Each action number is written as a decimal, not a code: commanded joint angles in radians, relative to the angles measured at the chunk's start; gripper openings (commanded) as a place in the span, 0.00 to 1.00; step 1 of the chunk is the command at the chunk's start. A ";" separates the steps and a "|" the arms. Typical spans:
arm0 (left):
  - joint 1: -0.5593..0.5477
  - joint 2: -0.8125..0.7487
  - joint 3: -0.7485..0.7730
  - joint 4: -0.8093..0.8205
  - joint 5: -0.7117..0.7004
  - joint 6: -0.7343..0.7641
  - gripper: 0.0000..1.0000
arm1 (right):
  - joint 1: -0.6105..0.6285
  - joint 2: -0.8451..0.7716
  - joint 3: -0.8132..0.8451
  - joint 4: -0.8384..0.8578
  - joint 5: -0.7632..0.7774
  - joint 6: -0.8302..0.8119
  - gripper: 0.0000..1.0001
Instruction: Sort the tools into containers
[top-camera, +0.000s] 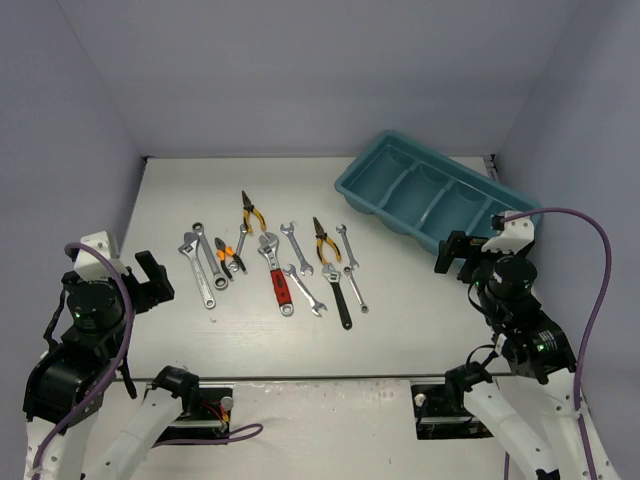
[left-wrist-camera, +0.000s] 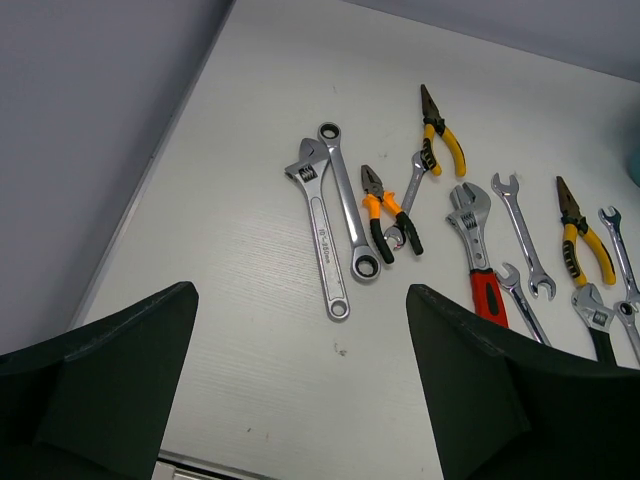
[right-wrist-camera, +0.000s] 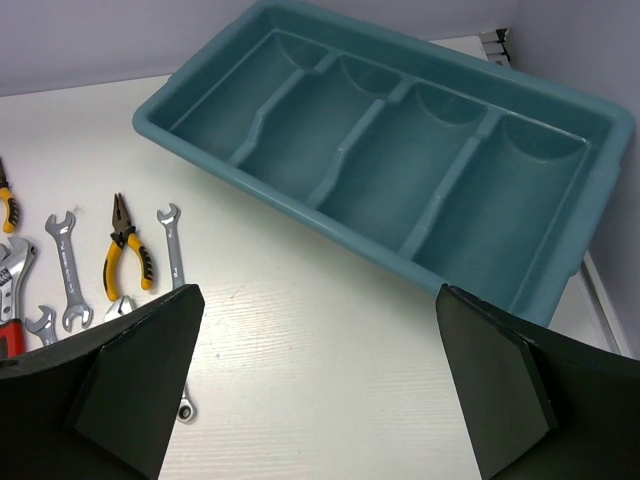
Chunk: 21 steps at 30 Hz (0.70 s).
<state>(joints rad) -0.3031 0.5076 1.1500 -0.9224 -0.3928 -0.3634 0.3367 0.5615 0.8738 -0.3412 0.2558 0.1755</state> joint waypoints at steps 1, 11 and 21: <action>0.007 0.038 0.040 0.024 0.008 0.001 0.83 | 0.010 0.045 0.030 0.069 -0.049 -0.003 1.00; 0.006 0.109 0.054 0.015 0.067 -0.017 0.83 | 0.011 0.187 0.027 0.074 -0.230 -0.022 0.79; 0.006 0.185 0.089 0.005 0.113 -0.033 0.83 | 0.151 0.554 0.077 0.067 -0.264 0.070 0.71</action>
<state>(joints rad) -0.3016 0.6427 1.1790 -0.9434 -0.2973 -0.3832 0.3926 0.9964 0.8966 -0.3192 0.0117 0.1958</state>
